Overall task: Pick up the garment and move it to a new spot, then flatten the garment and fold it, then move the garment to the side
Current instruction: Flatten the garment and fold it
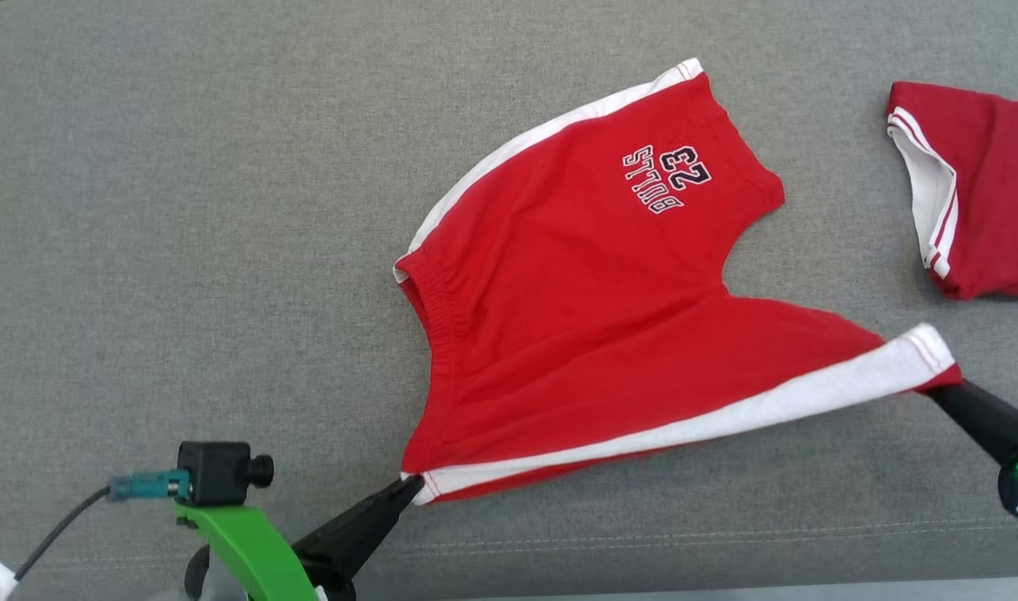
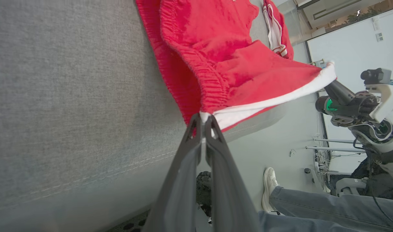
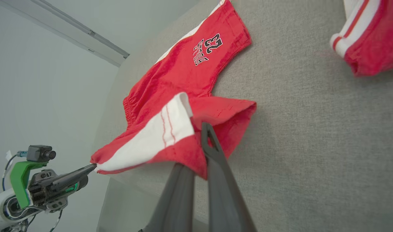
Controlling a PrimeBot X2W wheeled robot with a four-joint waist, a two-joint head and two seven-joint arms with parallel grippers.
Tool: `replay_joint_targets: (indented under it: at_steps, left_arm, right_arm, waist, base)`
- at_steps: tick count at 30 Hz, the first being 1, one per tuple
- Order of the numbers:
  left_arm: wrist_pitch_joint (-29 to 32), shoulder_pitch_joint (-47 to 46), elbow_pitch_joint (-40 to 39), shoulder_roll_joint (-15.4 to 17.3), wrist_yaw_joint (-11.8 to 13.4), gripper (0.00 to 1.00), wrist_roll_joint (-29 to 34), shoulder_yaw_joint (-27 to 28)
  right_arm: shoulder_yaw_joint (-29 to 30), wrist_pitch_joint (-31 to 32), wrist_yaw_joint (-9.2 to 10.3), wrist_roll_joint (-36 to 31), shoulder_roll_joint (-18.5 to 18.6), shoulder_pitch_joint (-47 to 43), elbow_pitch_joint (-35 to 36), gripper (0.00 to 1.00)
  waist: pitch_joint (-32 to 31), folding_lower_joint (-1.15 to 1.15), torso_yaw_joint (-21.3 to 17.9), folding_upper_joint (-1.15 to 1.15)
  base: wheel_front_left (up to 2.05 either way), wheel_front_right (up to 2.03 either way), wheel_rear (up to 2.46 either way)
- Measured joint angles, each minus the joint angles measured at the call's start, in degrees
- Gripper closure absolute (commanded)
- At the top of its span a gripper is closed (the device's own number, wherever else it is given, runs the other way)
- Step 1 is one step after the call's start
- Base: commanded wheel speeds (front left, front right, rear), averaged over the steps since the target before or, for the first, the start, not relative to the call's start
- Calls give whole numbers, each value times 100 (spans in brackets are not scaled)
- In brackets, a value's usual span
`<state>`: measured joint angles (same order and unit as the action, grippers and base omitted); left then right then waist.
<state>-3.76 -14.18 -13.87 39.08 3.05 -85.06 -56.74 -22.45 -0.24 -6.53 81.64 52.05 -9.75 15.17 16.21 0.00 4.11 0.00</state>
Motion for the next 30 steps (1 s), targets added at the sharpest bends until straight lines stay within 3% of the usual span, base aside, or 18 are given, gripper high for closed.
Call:
replay_joint_targets:
  at_steps: [8,14,21,27,30]
  left_arm:
    - [588,-861,-650,305,199,100,-390,437]
    - [1154,-1776,-702,349,309,100,-1144,1011]
    - [1773,-2727,-396,337,380,100,-1406,1199]
    - [2096,-3361,-26,105,407,100,-1564,1288]
    - [2195,-3598,222,2,408,100,-1582,1287]
  right_arm:
    - [386,615,38,274,489,1090,253,100]
    - [538,1137,374,538,510,2246,248,100]
    - [357,1663,812,416,420,3344,123,100]
    - [248,1936,1128,45,249,4406,-30,100]
    - [125,2079,1188,-119,103,4846,-122,100]
  waist:
    - [412,0,-10,0]
    - [921,0,33,0]
    - [1465,0,139,0]
    - [1944,0,268,0]
    - [2185,0,336,0]
  base:
    - [0,0,0]
    - [0,0,0]
    - [0,0,0]
    - [0,0,0]
    - [0,0,0]
